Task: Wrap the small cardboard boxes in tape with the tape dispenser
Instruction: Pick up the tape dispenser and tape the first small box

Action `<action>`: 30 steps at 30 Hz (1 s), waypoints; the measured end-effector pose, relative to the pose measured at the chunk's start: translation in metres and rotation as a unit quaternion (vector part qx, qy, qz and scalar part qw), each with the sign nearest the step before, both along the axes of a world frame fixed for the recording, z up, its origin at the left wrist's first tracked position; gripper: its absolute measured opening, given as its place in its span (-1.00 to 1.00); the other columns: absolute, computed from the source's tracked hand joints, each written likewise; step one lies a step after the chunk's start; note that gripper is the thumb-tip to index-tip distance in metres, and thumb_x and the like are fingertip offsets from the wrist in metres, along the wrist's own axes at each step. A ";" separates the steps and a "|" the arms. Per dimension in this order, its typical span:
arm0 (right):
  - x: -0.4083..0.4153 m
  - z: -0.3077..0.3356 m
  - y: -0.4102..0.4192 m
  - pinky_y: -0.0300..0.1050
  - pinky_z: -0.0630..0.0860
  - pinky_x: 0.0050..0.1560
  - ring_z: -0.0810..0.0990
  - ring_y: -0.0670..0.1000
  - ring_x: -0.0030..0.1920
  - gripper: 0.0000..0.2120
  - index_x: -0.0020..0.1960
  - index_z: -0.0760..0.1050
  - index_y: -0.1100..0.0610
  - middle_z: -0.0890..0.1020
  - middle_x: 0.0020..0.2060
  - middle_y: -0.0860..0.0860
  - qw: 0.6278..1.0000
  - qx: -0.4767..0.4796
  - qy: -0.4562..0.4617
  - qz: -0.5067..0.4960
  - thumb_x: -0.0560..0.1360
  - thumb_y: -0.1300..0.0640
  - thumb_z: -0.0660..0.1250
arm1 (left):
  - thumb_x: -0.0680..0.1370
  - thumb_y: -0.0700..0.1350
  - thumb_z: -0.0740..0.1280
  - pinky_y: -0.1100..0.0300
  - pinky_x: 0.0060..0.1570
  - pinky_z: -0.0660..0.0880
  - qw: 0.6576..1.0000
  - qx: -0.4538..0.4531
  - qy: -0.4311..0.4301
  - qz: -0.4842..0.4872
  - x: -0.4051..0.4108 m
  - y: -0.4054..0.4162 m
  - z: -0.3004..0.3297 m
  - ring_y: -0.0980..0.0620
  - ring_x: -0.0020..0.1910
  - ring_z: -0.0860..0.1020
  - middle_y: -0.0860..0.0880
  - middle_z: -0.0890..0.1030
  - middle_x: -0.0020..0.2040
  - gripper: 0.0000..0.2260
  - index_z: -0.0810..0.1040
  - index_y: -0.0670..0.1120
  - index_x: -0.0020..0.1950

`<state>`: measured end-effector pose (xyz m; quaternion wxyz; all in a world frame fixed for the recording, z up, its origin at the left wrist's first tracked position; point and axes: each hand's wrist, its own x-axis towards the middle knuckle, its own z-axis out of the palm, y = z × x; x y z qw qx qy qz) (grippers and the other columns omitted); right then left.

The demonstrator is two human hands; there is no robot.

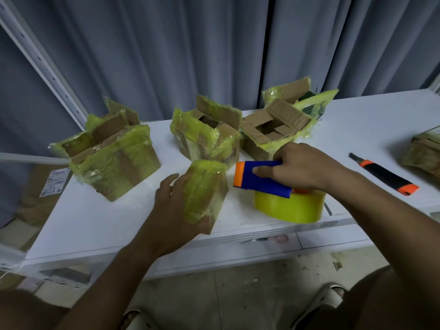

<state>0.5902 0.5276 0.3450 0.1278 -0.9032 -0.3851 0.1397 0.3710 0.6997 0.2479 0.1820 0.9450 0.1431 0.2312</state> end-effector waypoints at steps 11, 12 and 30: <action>0.007 0.003 -0.010 -0.05 0.31 -0.30 0.44 0.04 -0.42 -0.44 -0.39 0.43 0.15 0.47 -0.50 0.07 0.995 0.080 0.052 -0.034 0.51 -0.29 0.36 | 0.16 0.06 0.52 0.09 0.20 0.41 0.990 -0.113 0.081 0.019 -0.017 0.034 0.012 0.06 0.25 0.37 0.13 0.41 0.28 -0.24 0.34 0.21 0.32; 0.007 0.003 -0.009 -0.05 0.32 -0.30 0.45 0.05 -0.42 -0.44 -0.39 0.43 0.15 0.47 -0.50 0.07 0.995 0.080 0.053 -0.036 0.51 -0.29 0.36 | 0.15 0.02 0.51 0.08 0.21 0.41 0.990 -0.115 0.079 0.017 -0.013 0.035 0.011 0.04 0.25 0.38 0.14 0.42 0.27 -0.26 0.35 0.22 0.30; 0.021 0.013 -0.023 -0.07 0.28 -0.30 0.41 0.06 -0.41 -0.44 -0.28 0.54 0.25 0.48 -0.45 0.11 0.990 0.107 0.077 -0.055 0.51 -0.28 0.38 | 0.23 -0.18 0.27 -0.14 0.38 0.33 0.986 -0.128 0.067 -0.079 0.021 0.061 0.014 -0.03 0.44 0.33 0.10 0.46 0.29 -0.42 0.44 0.07 0.26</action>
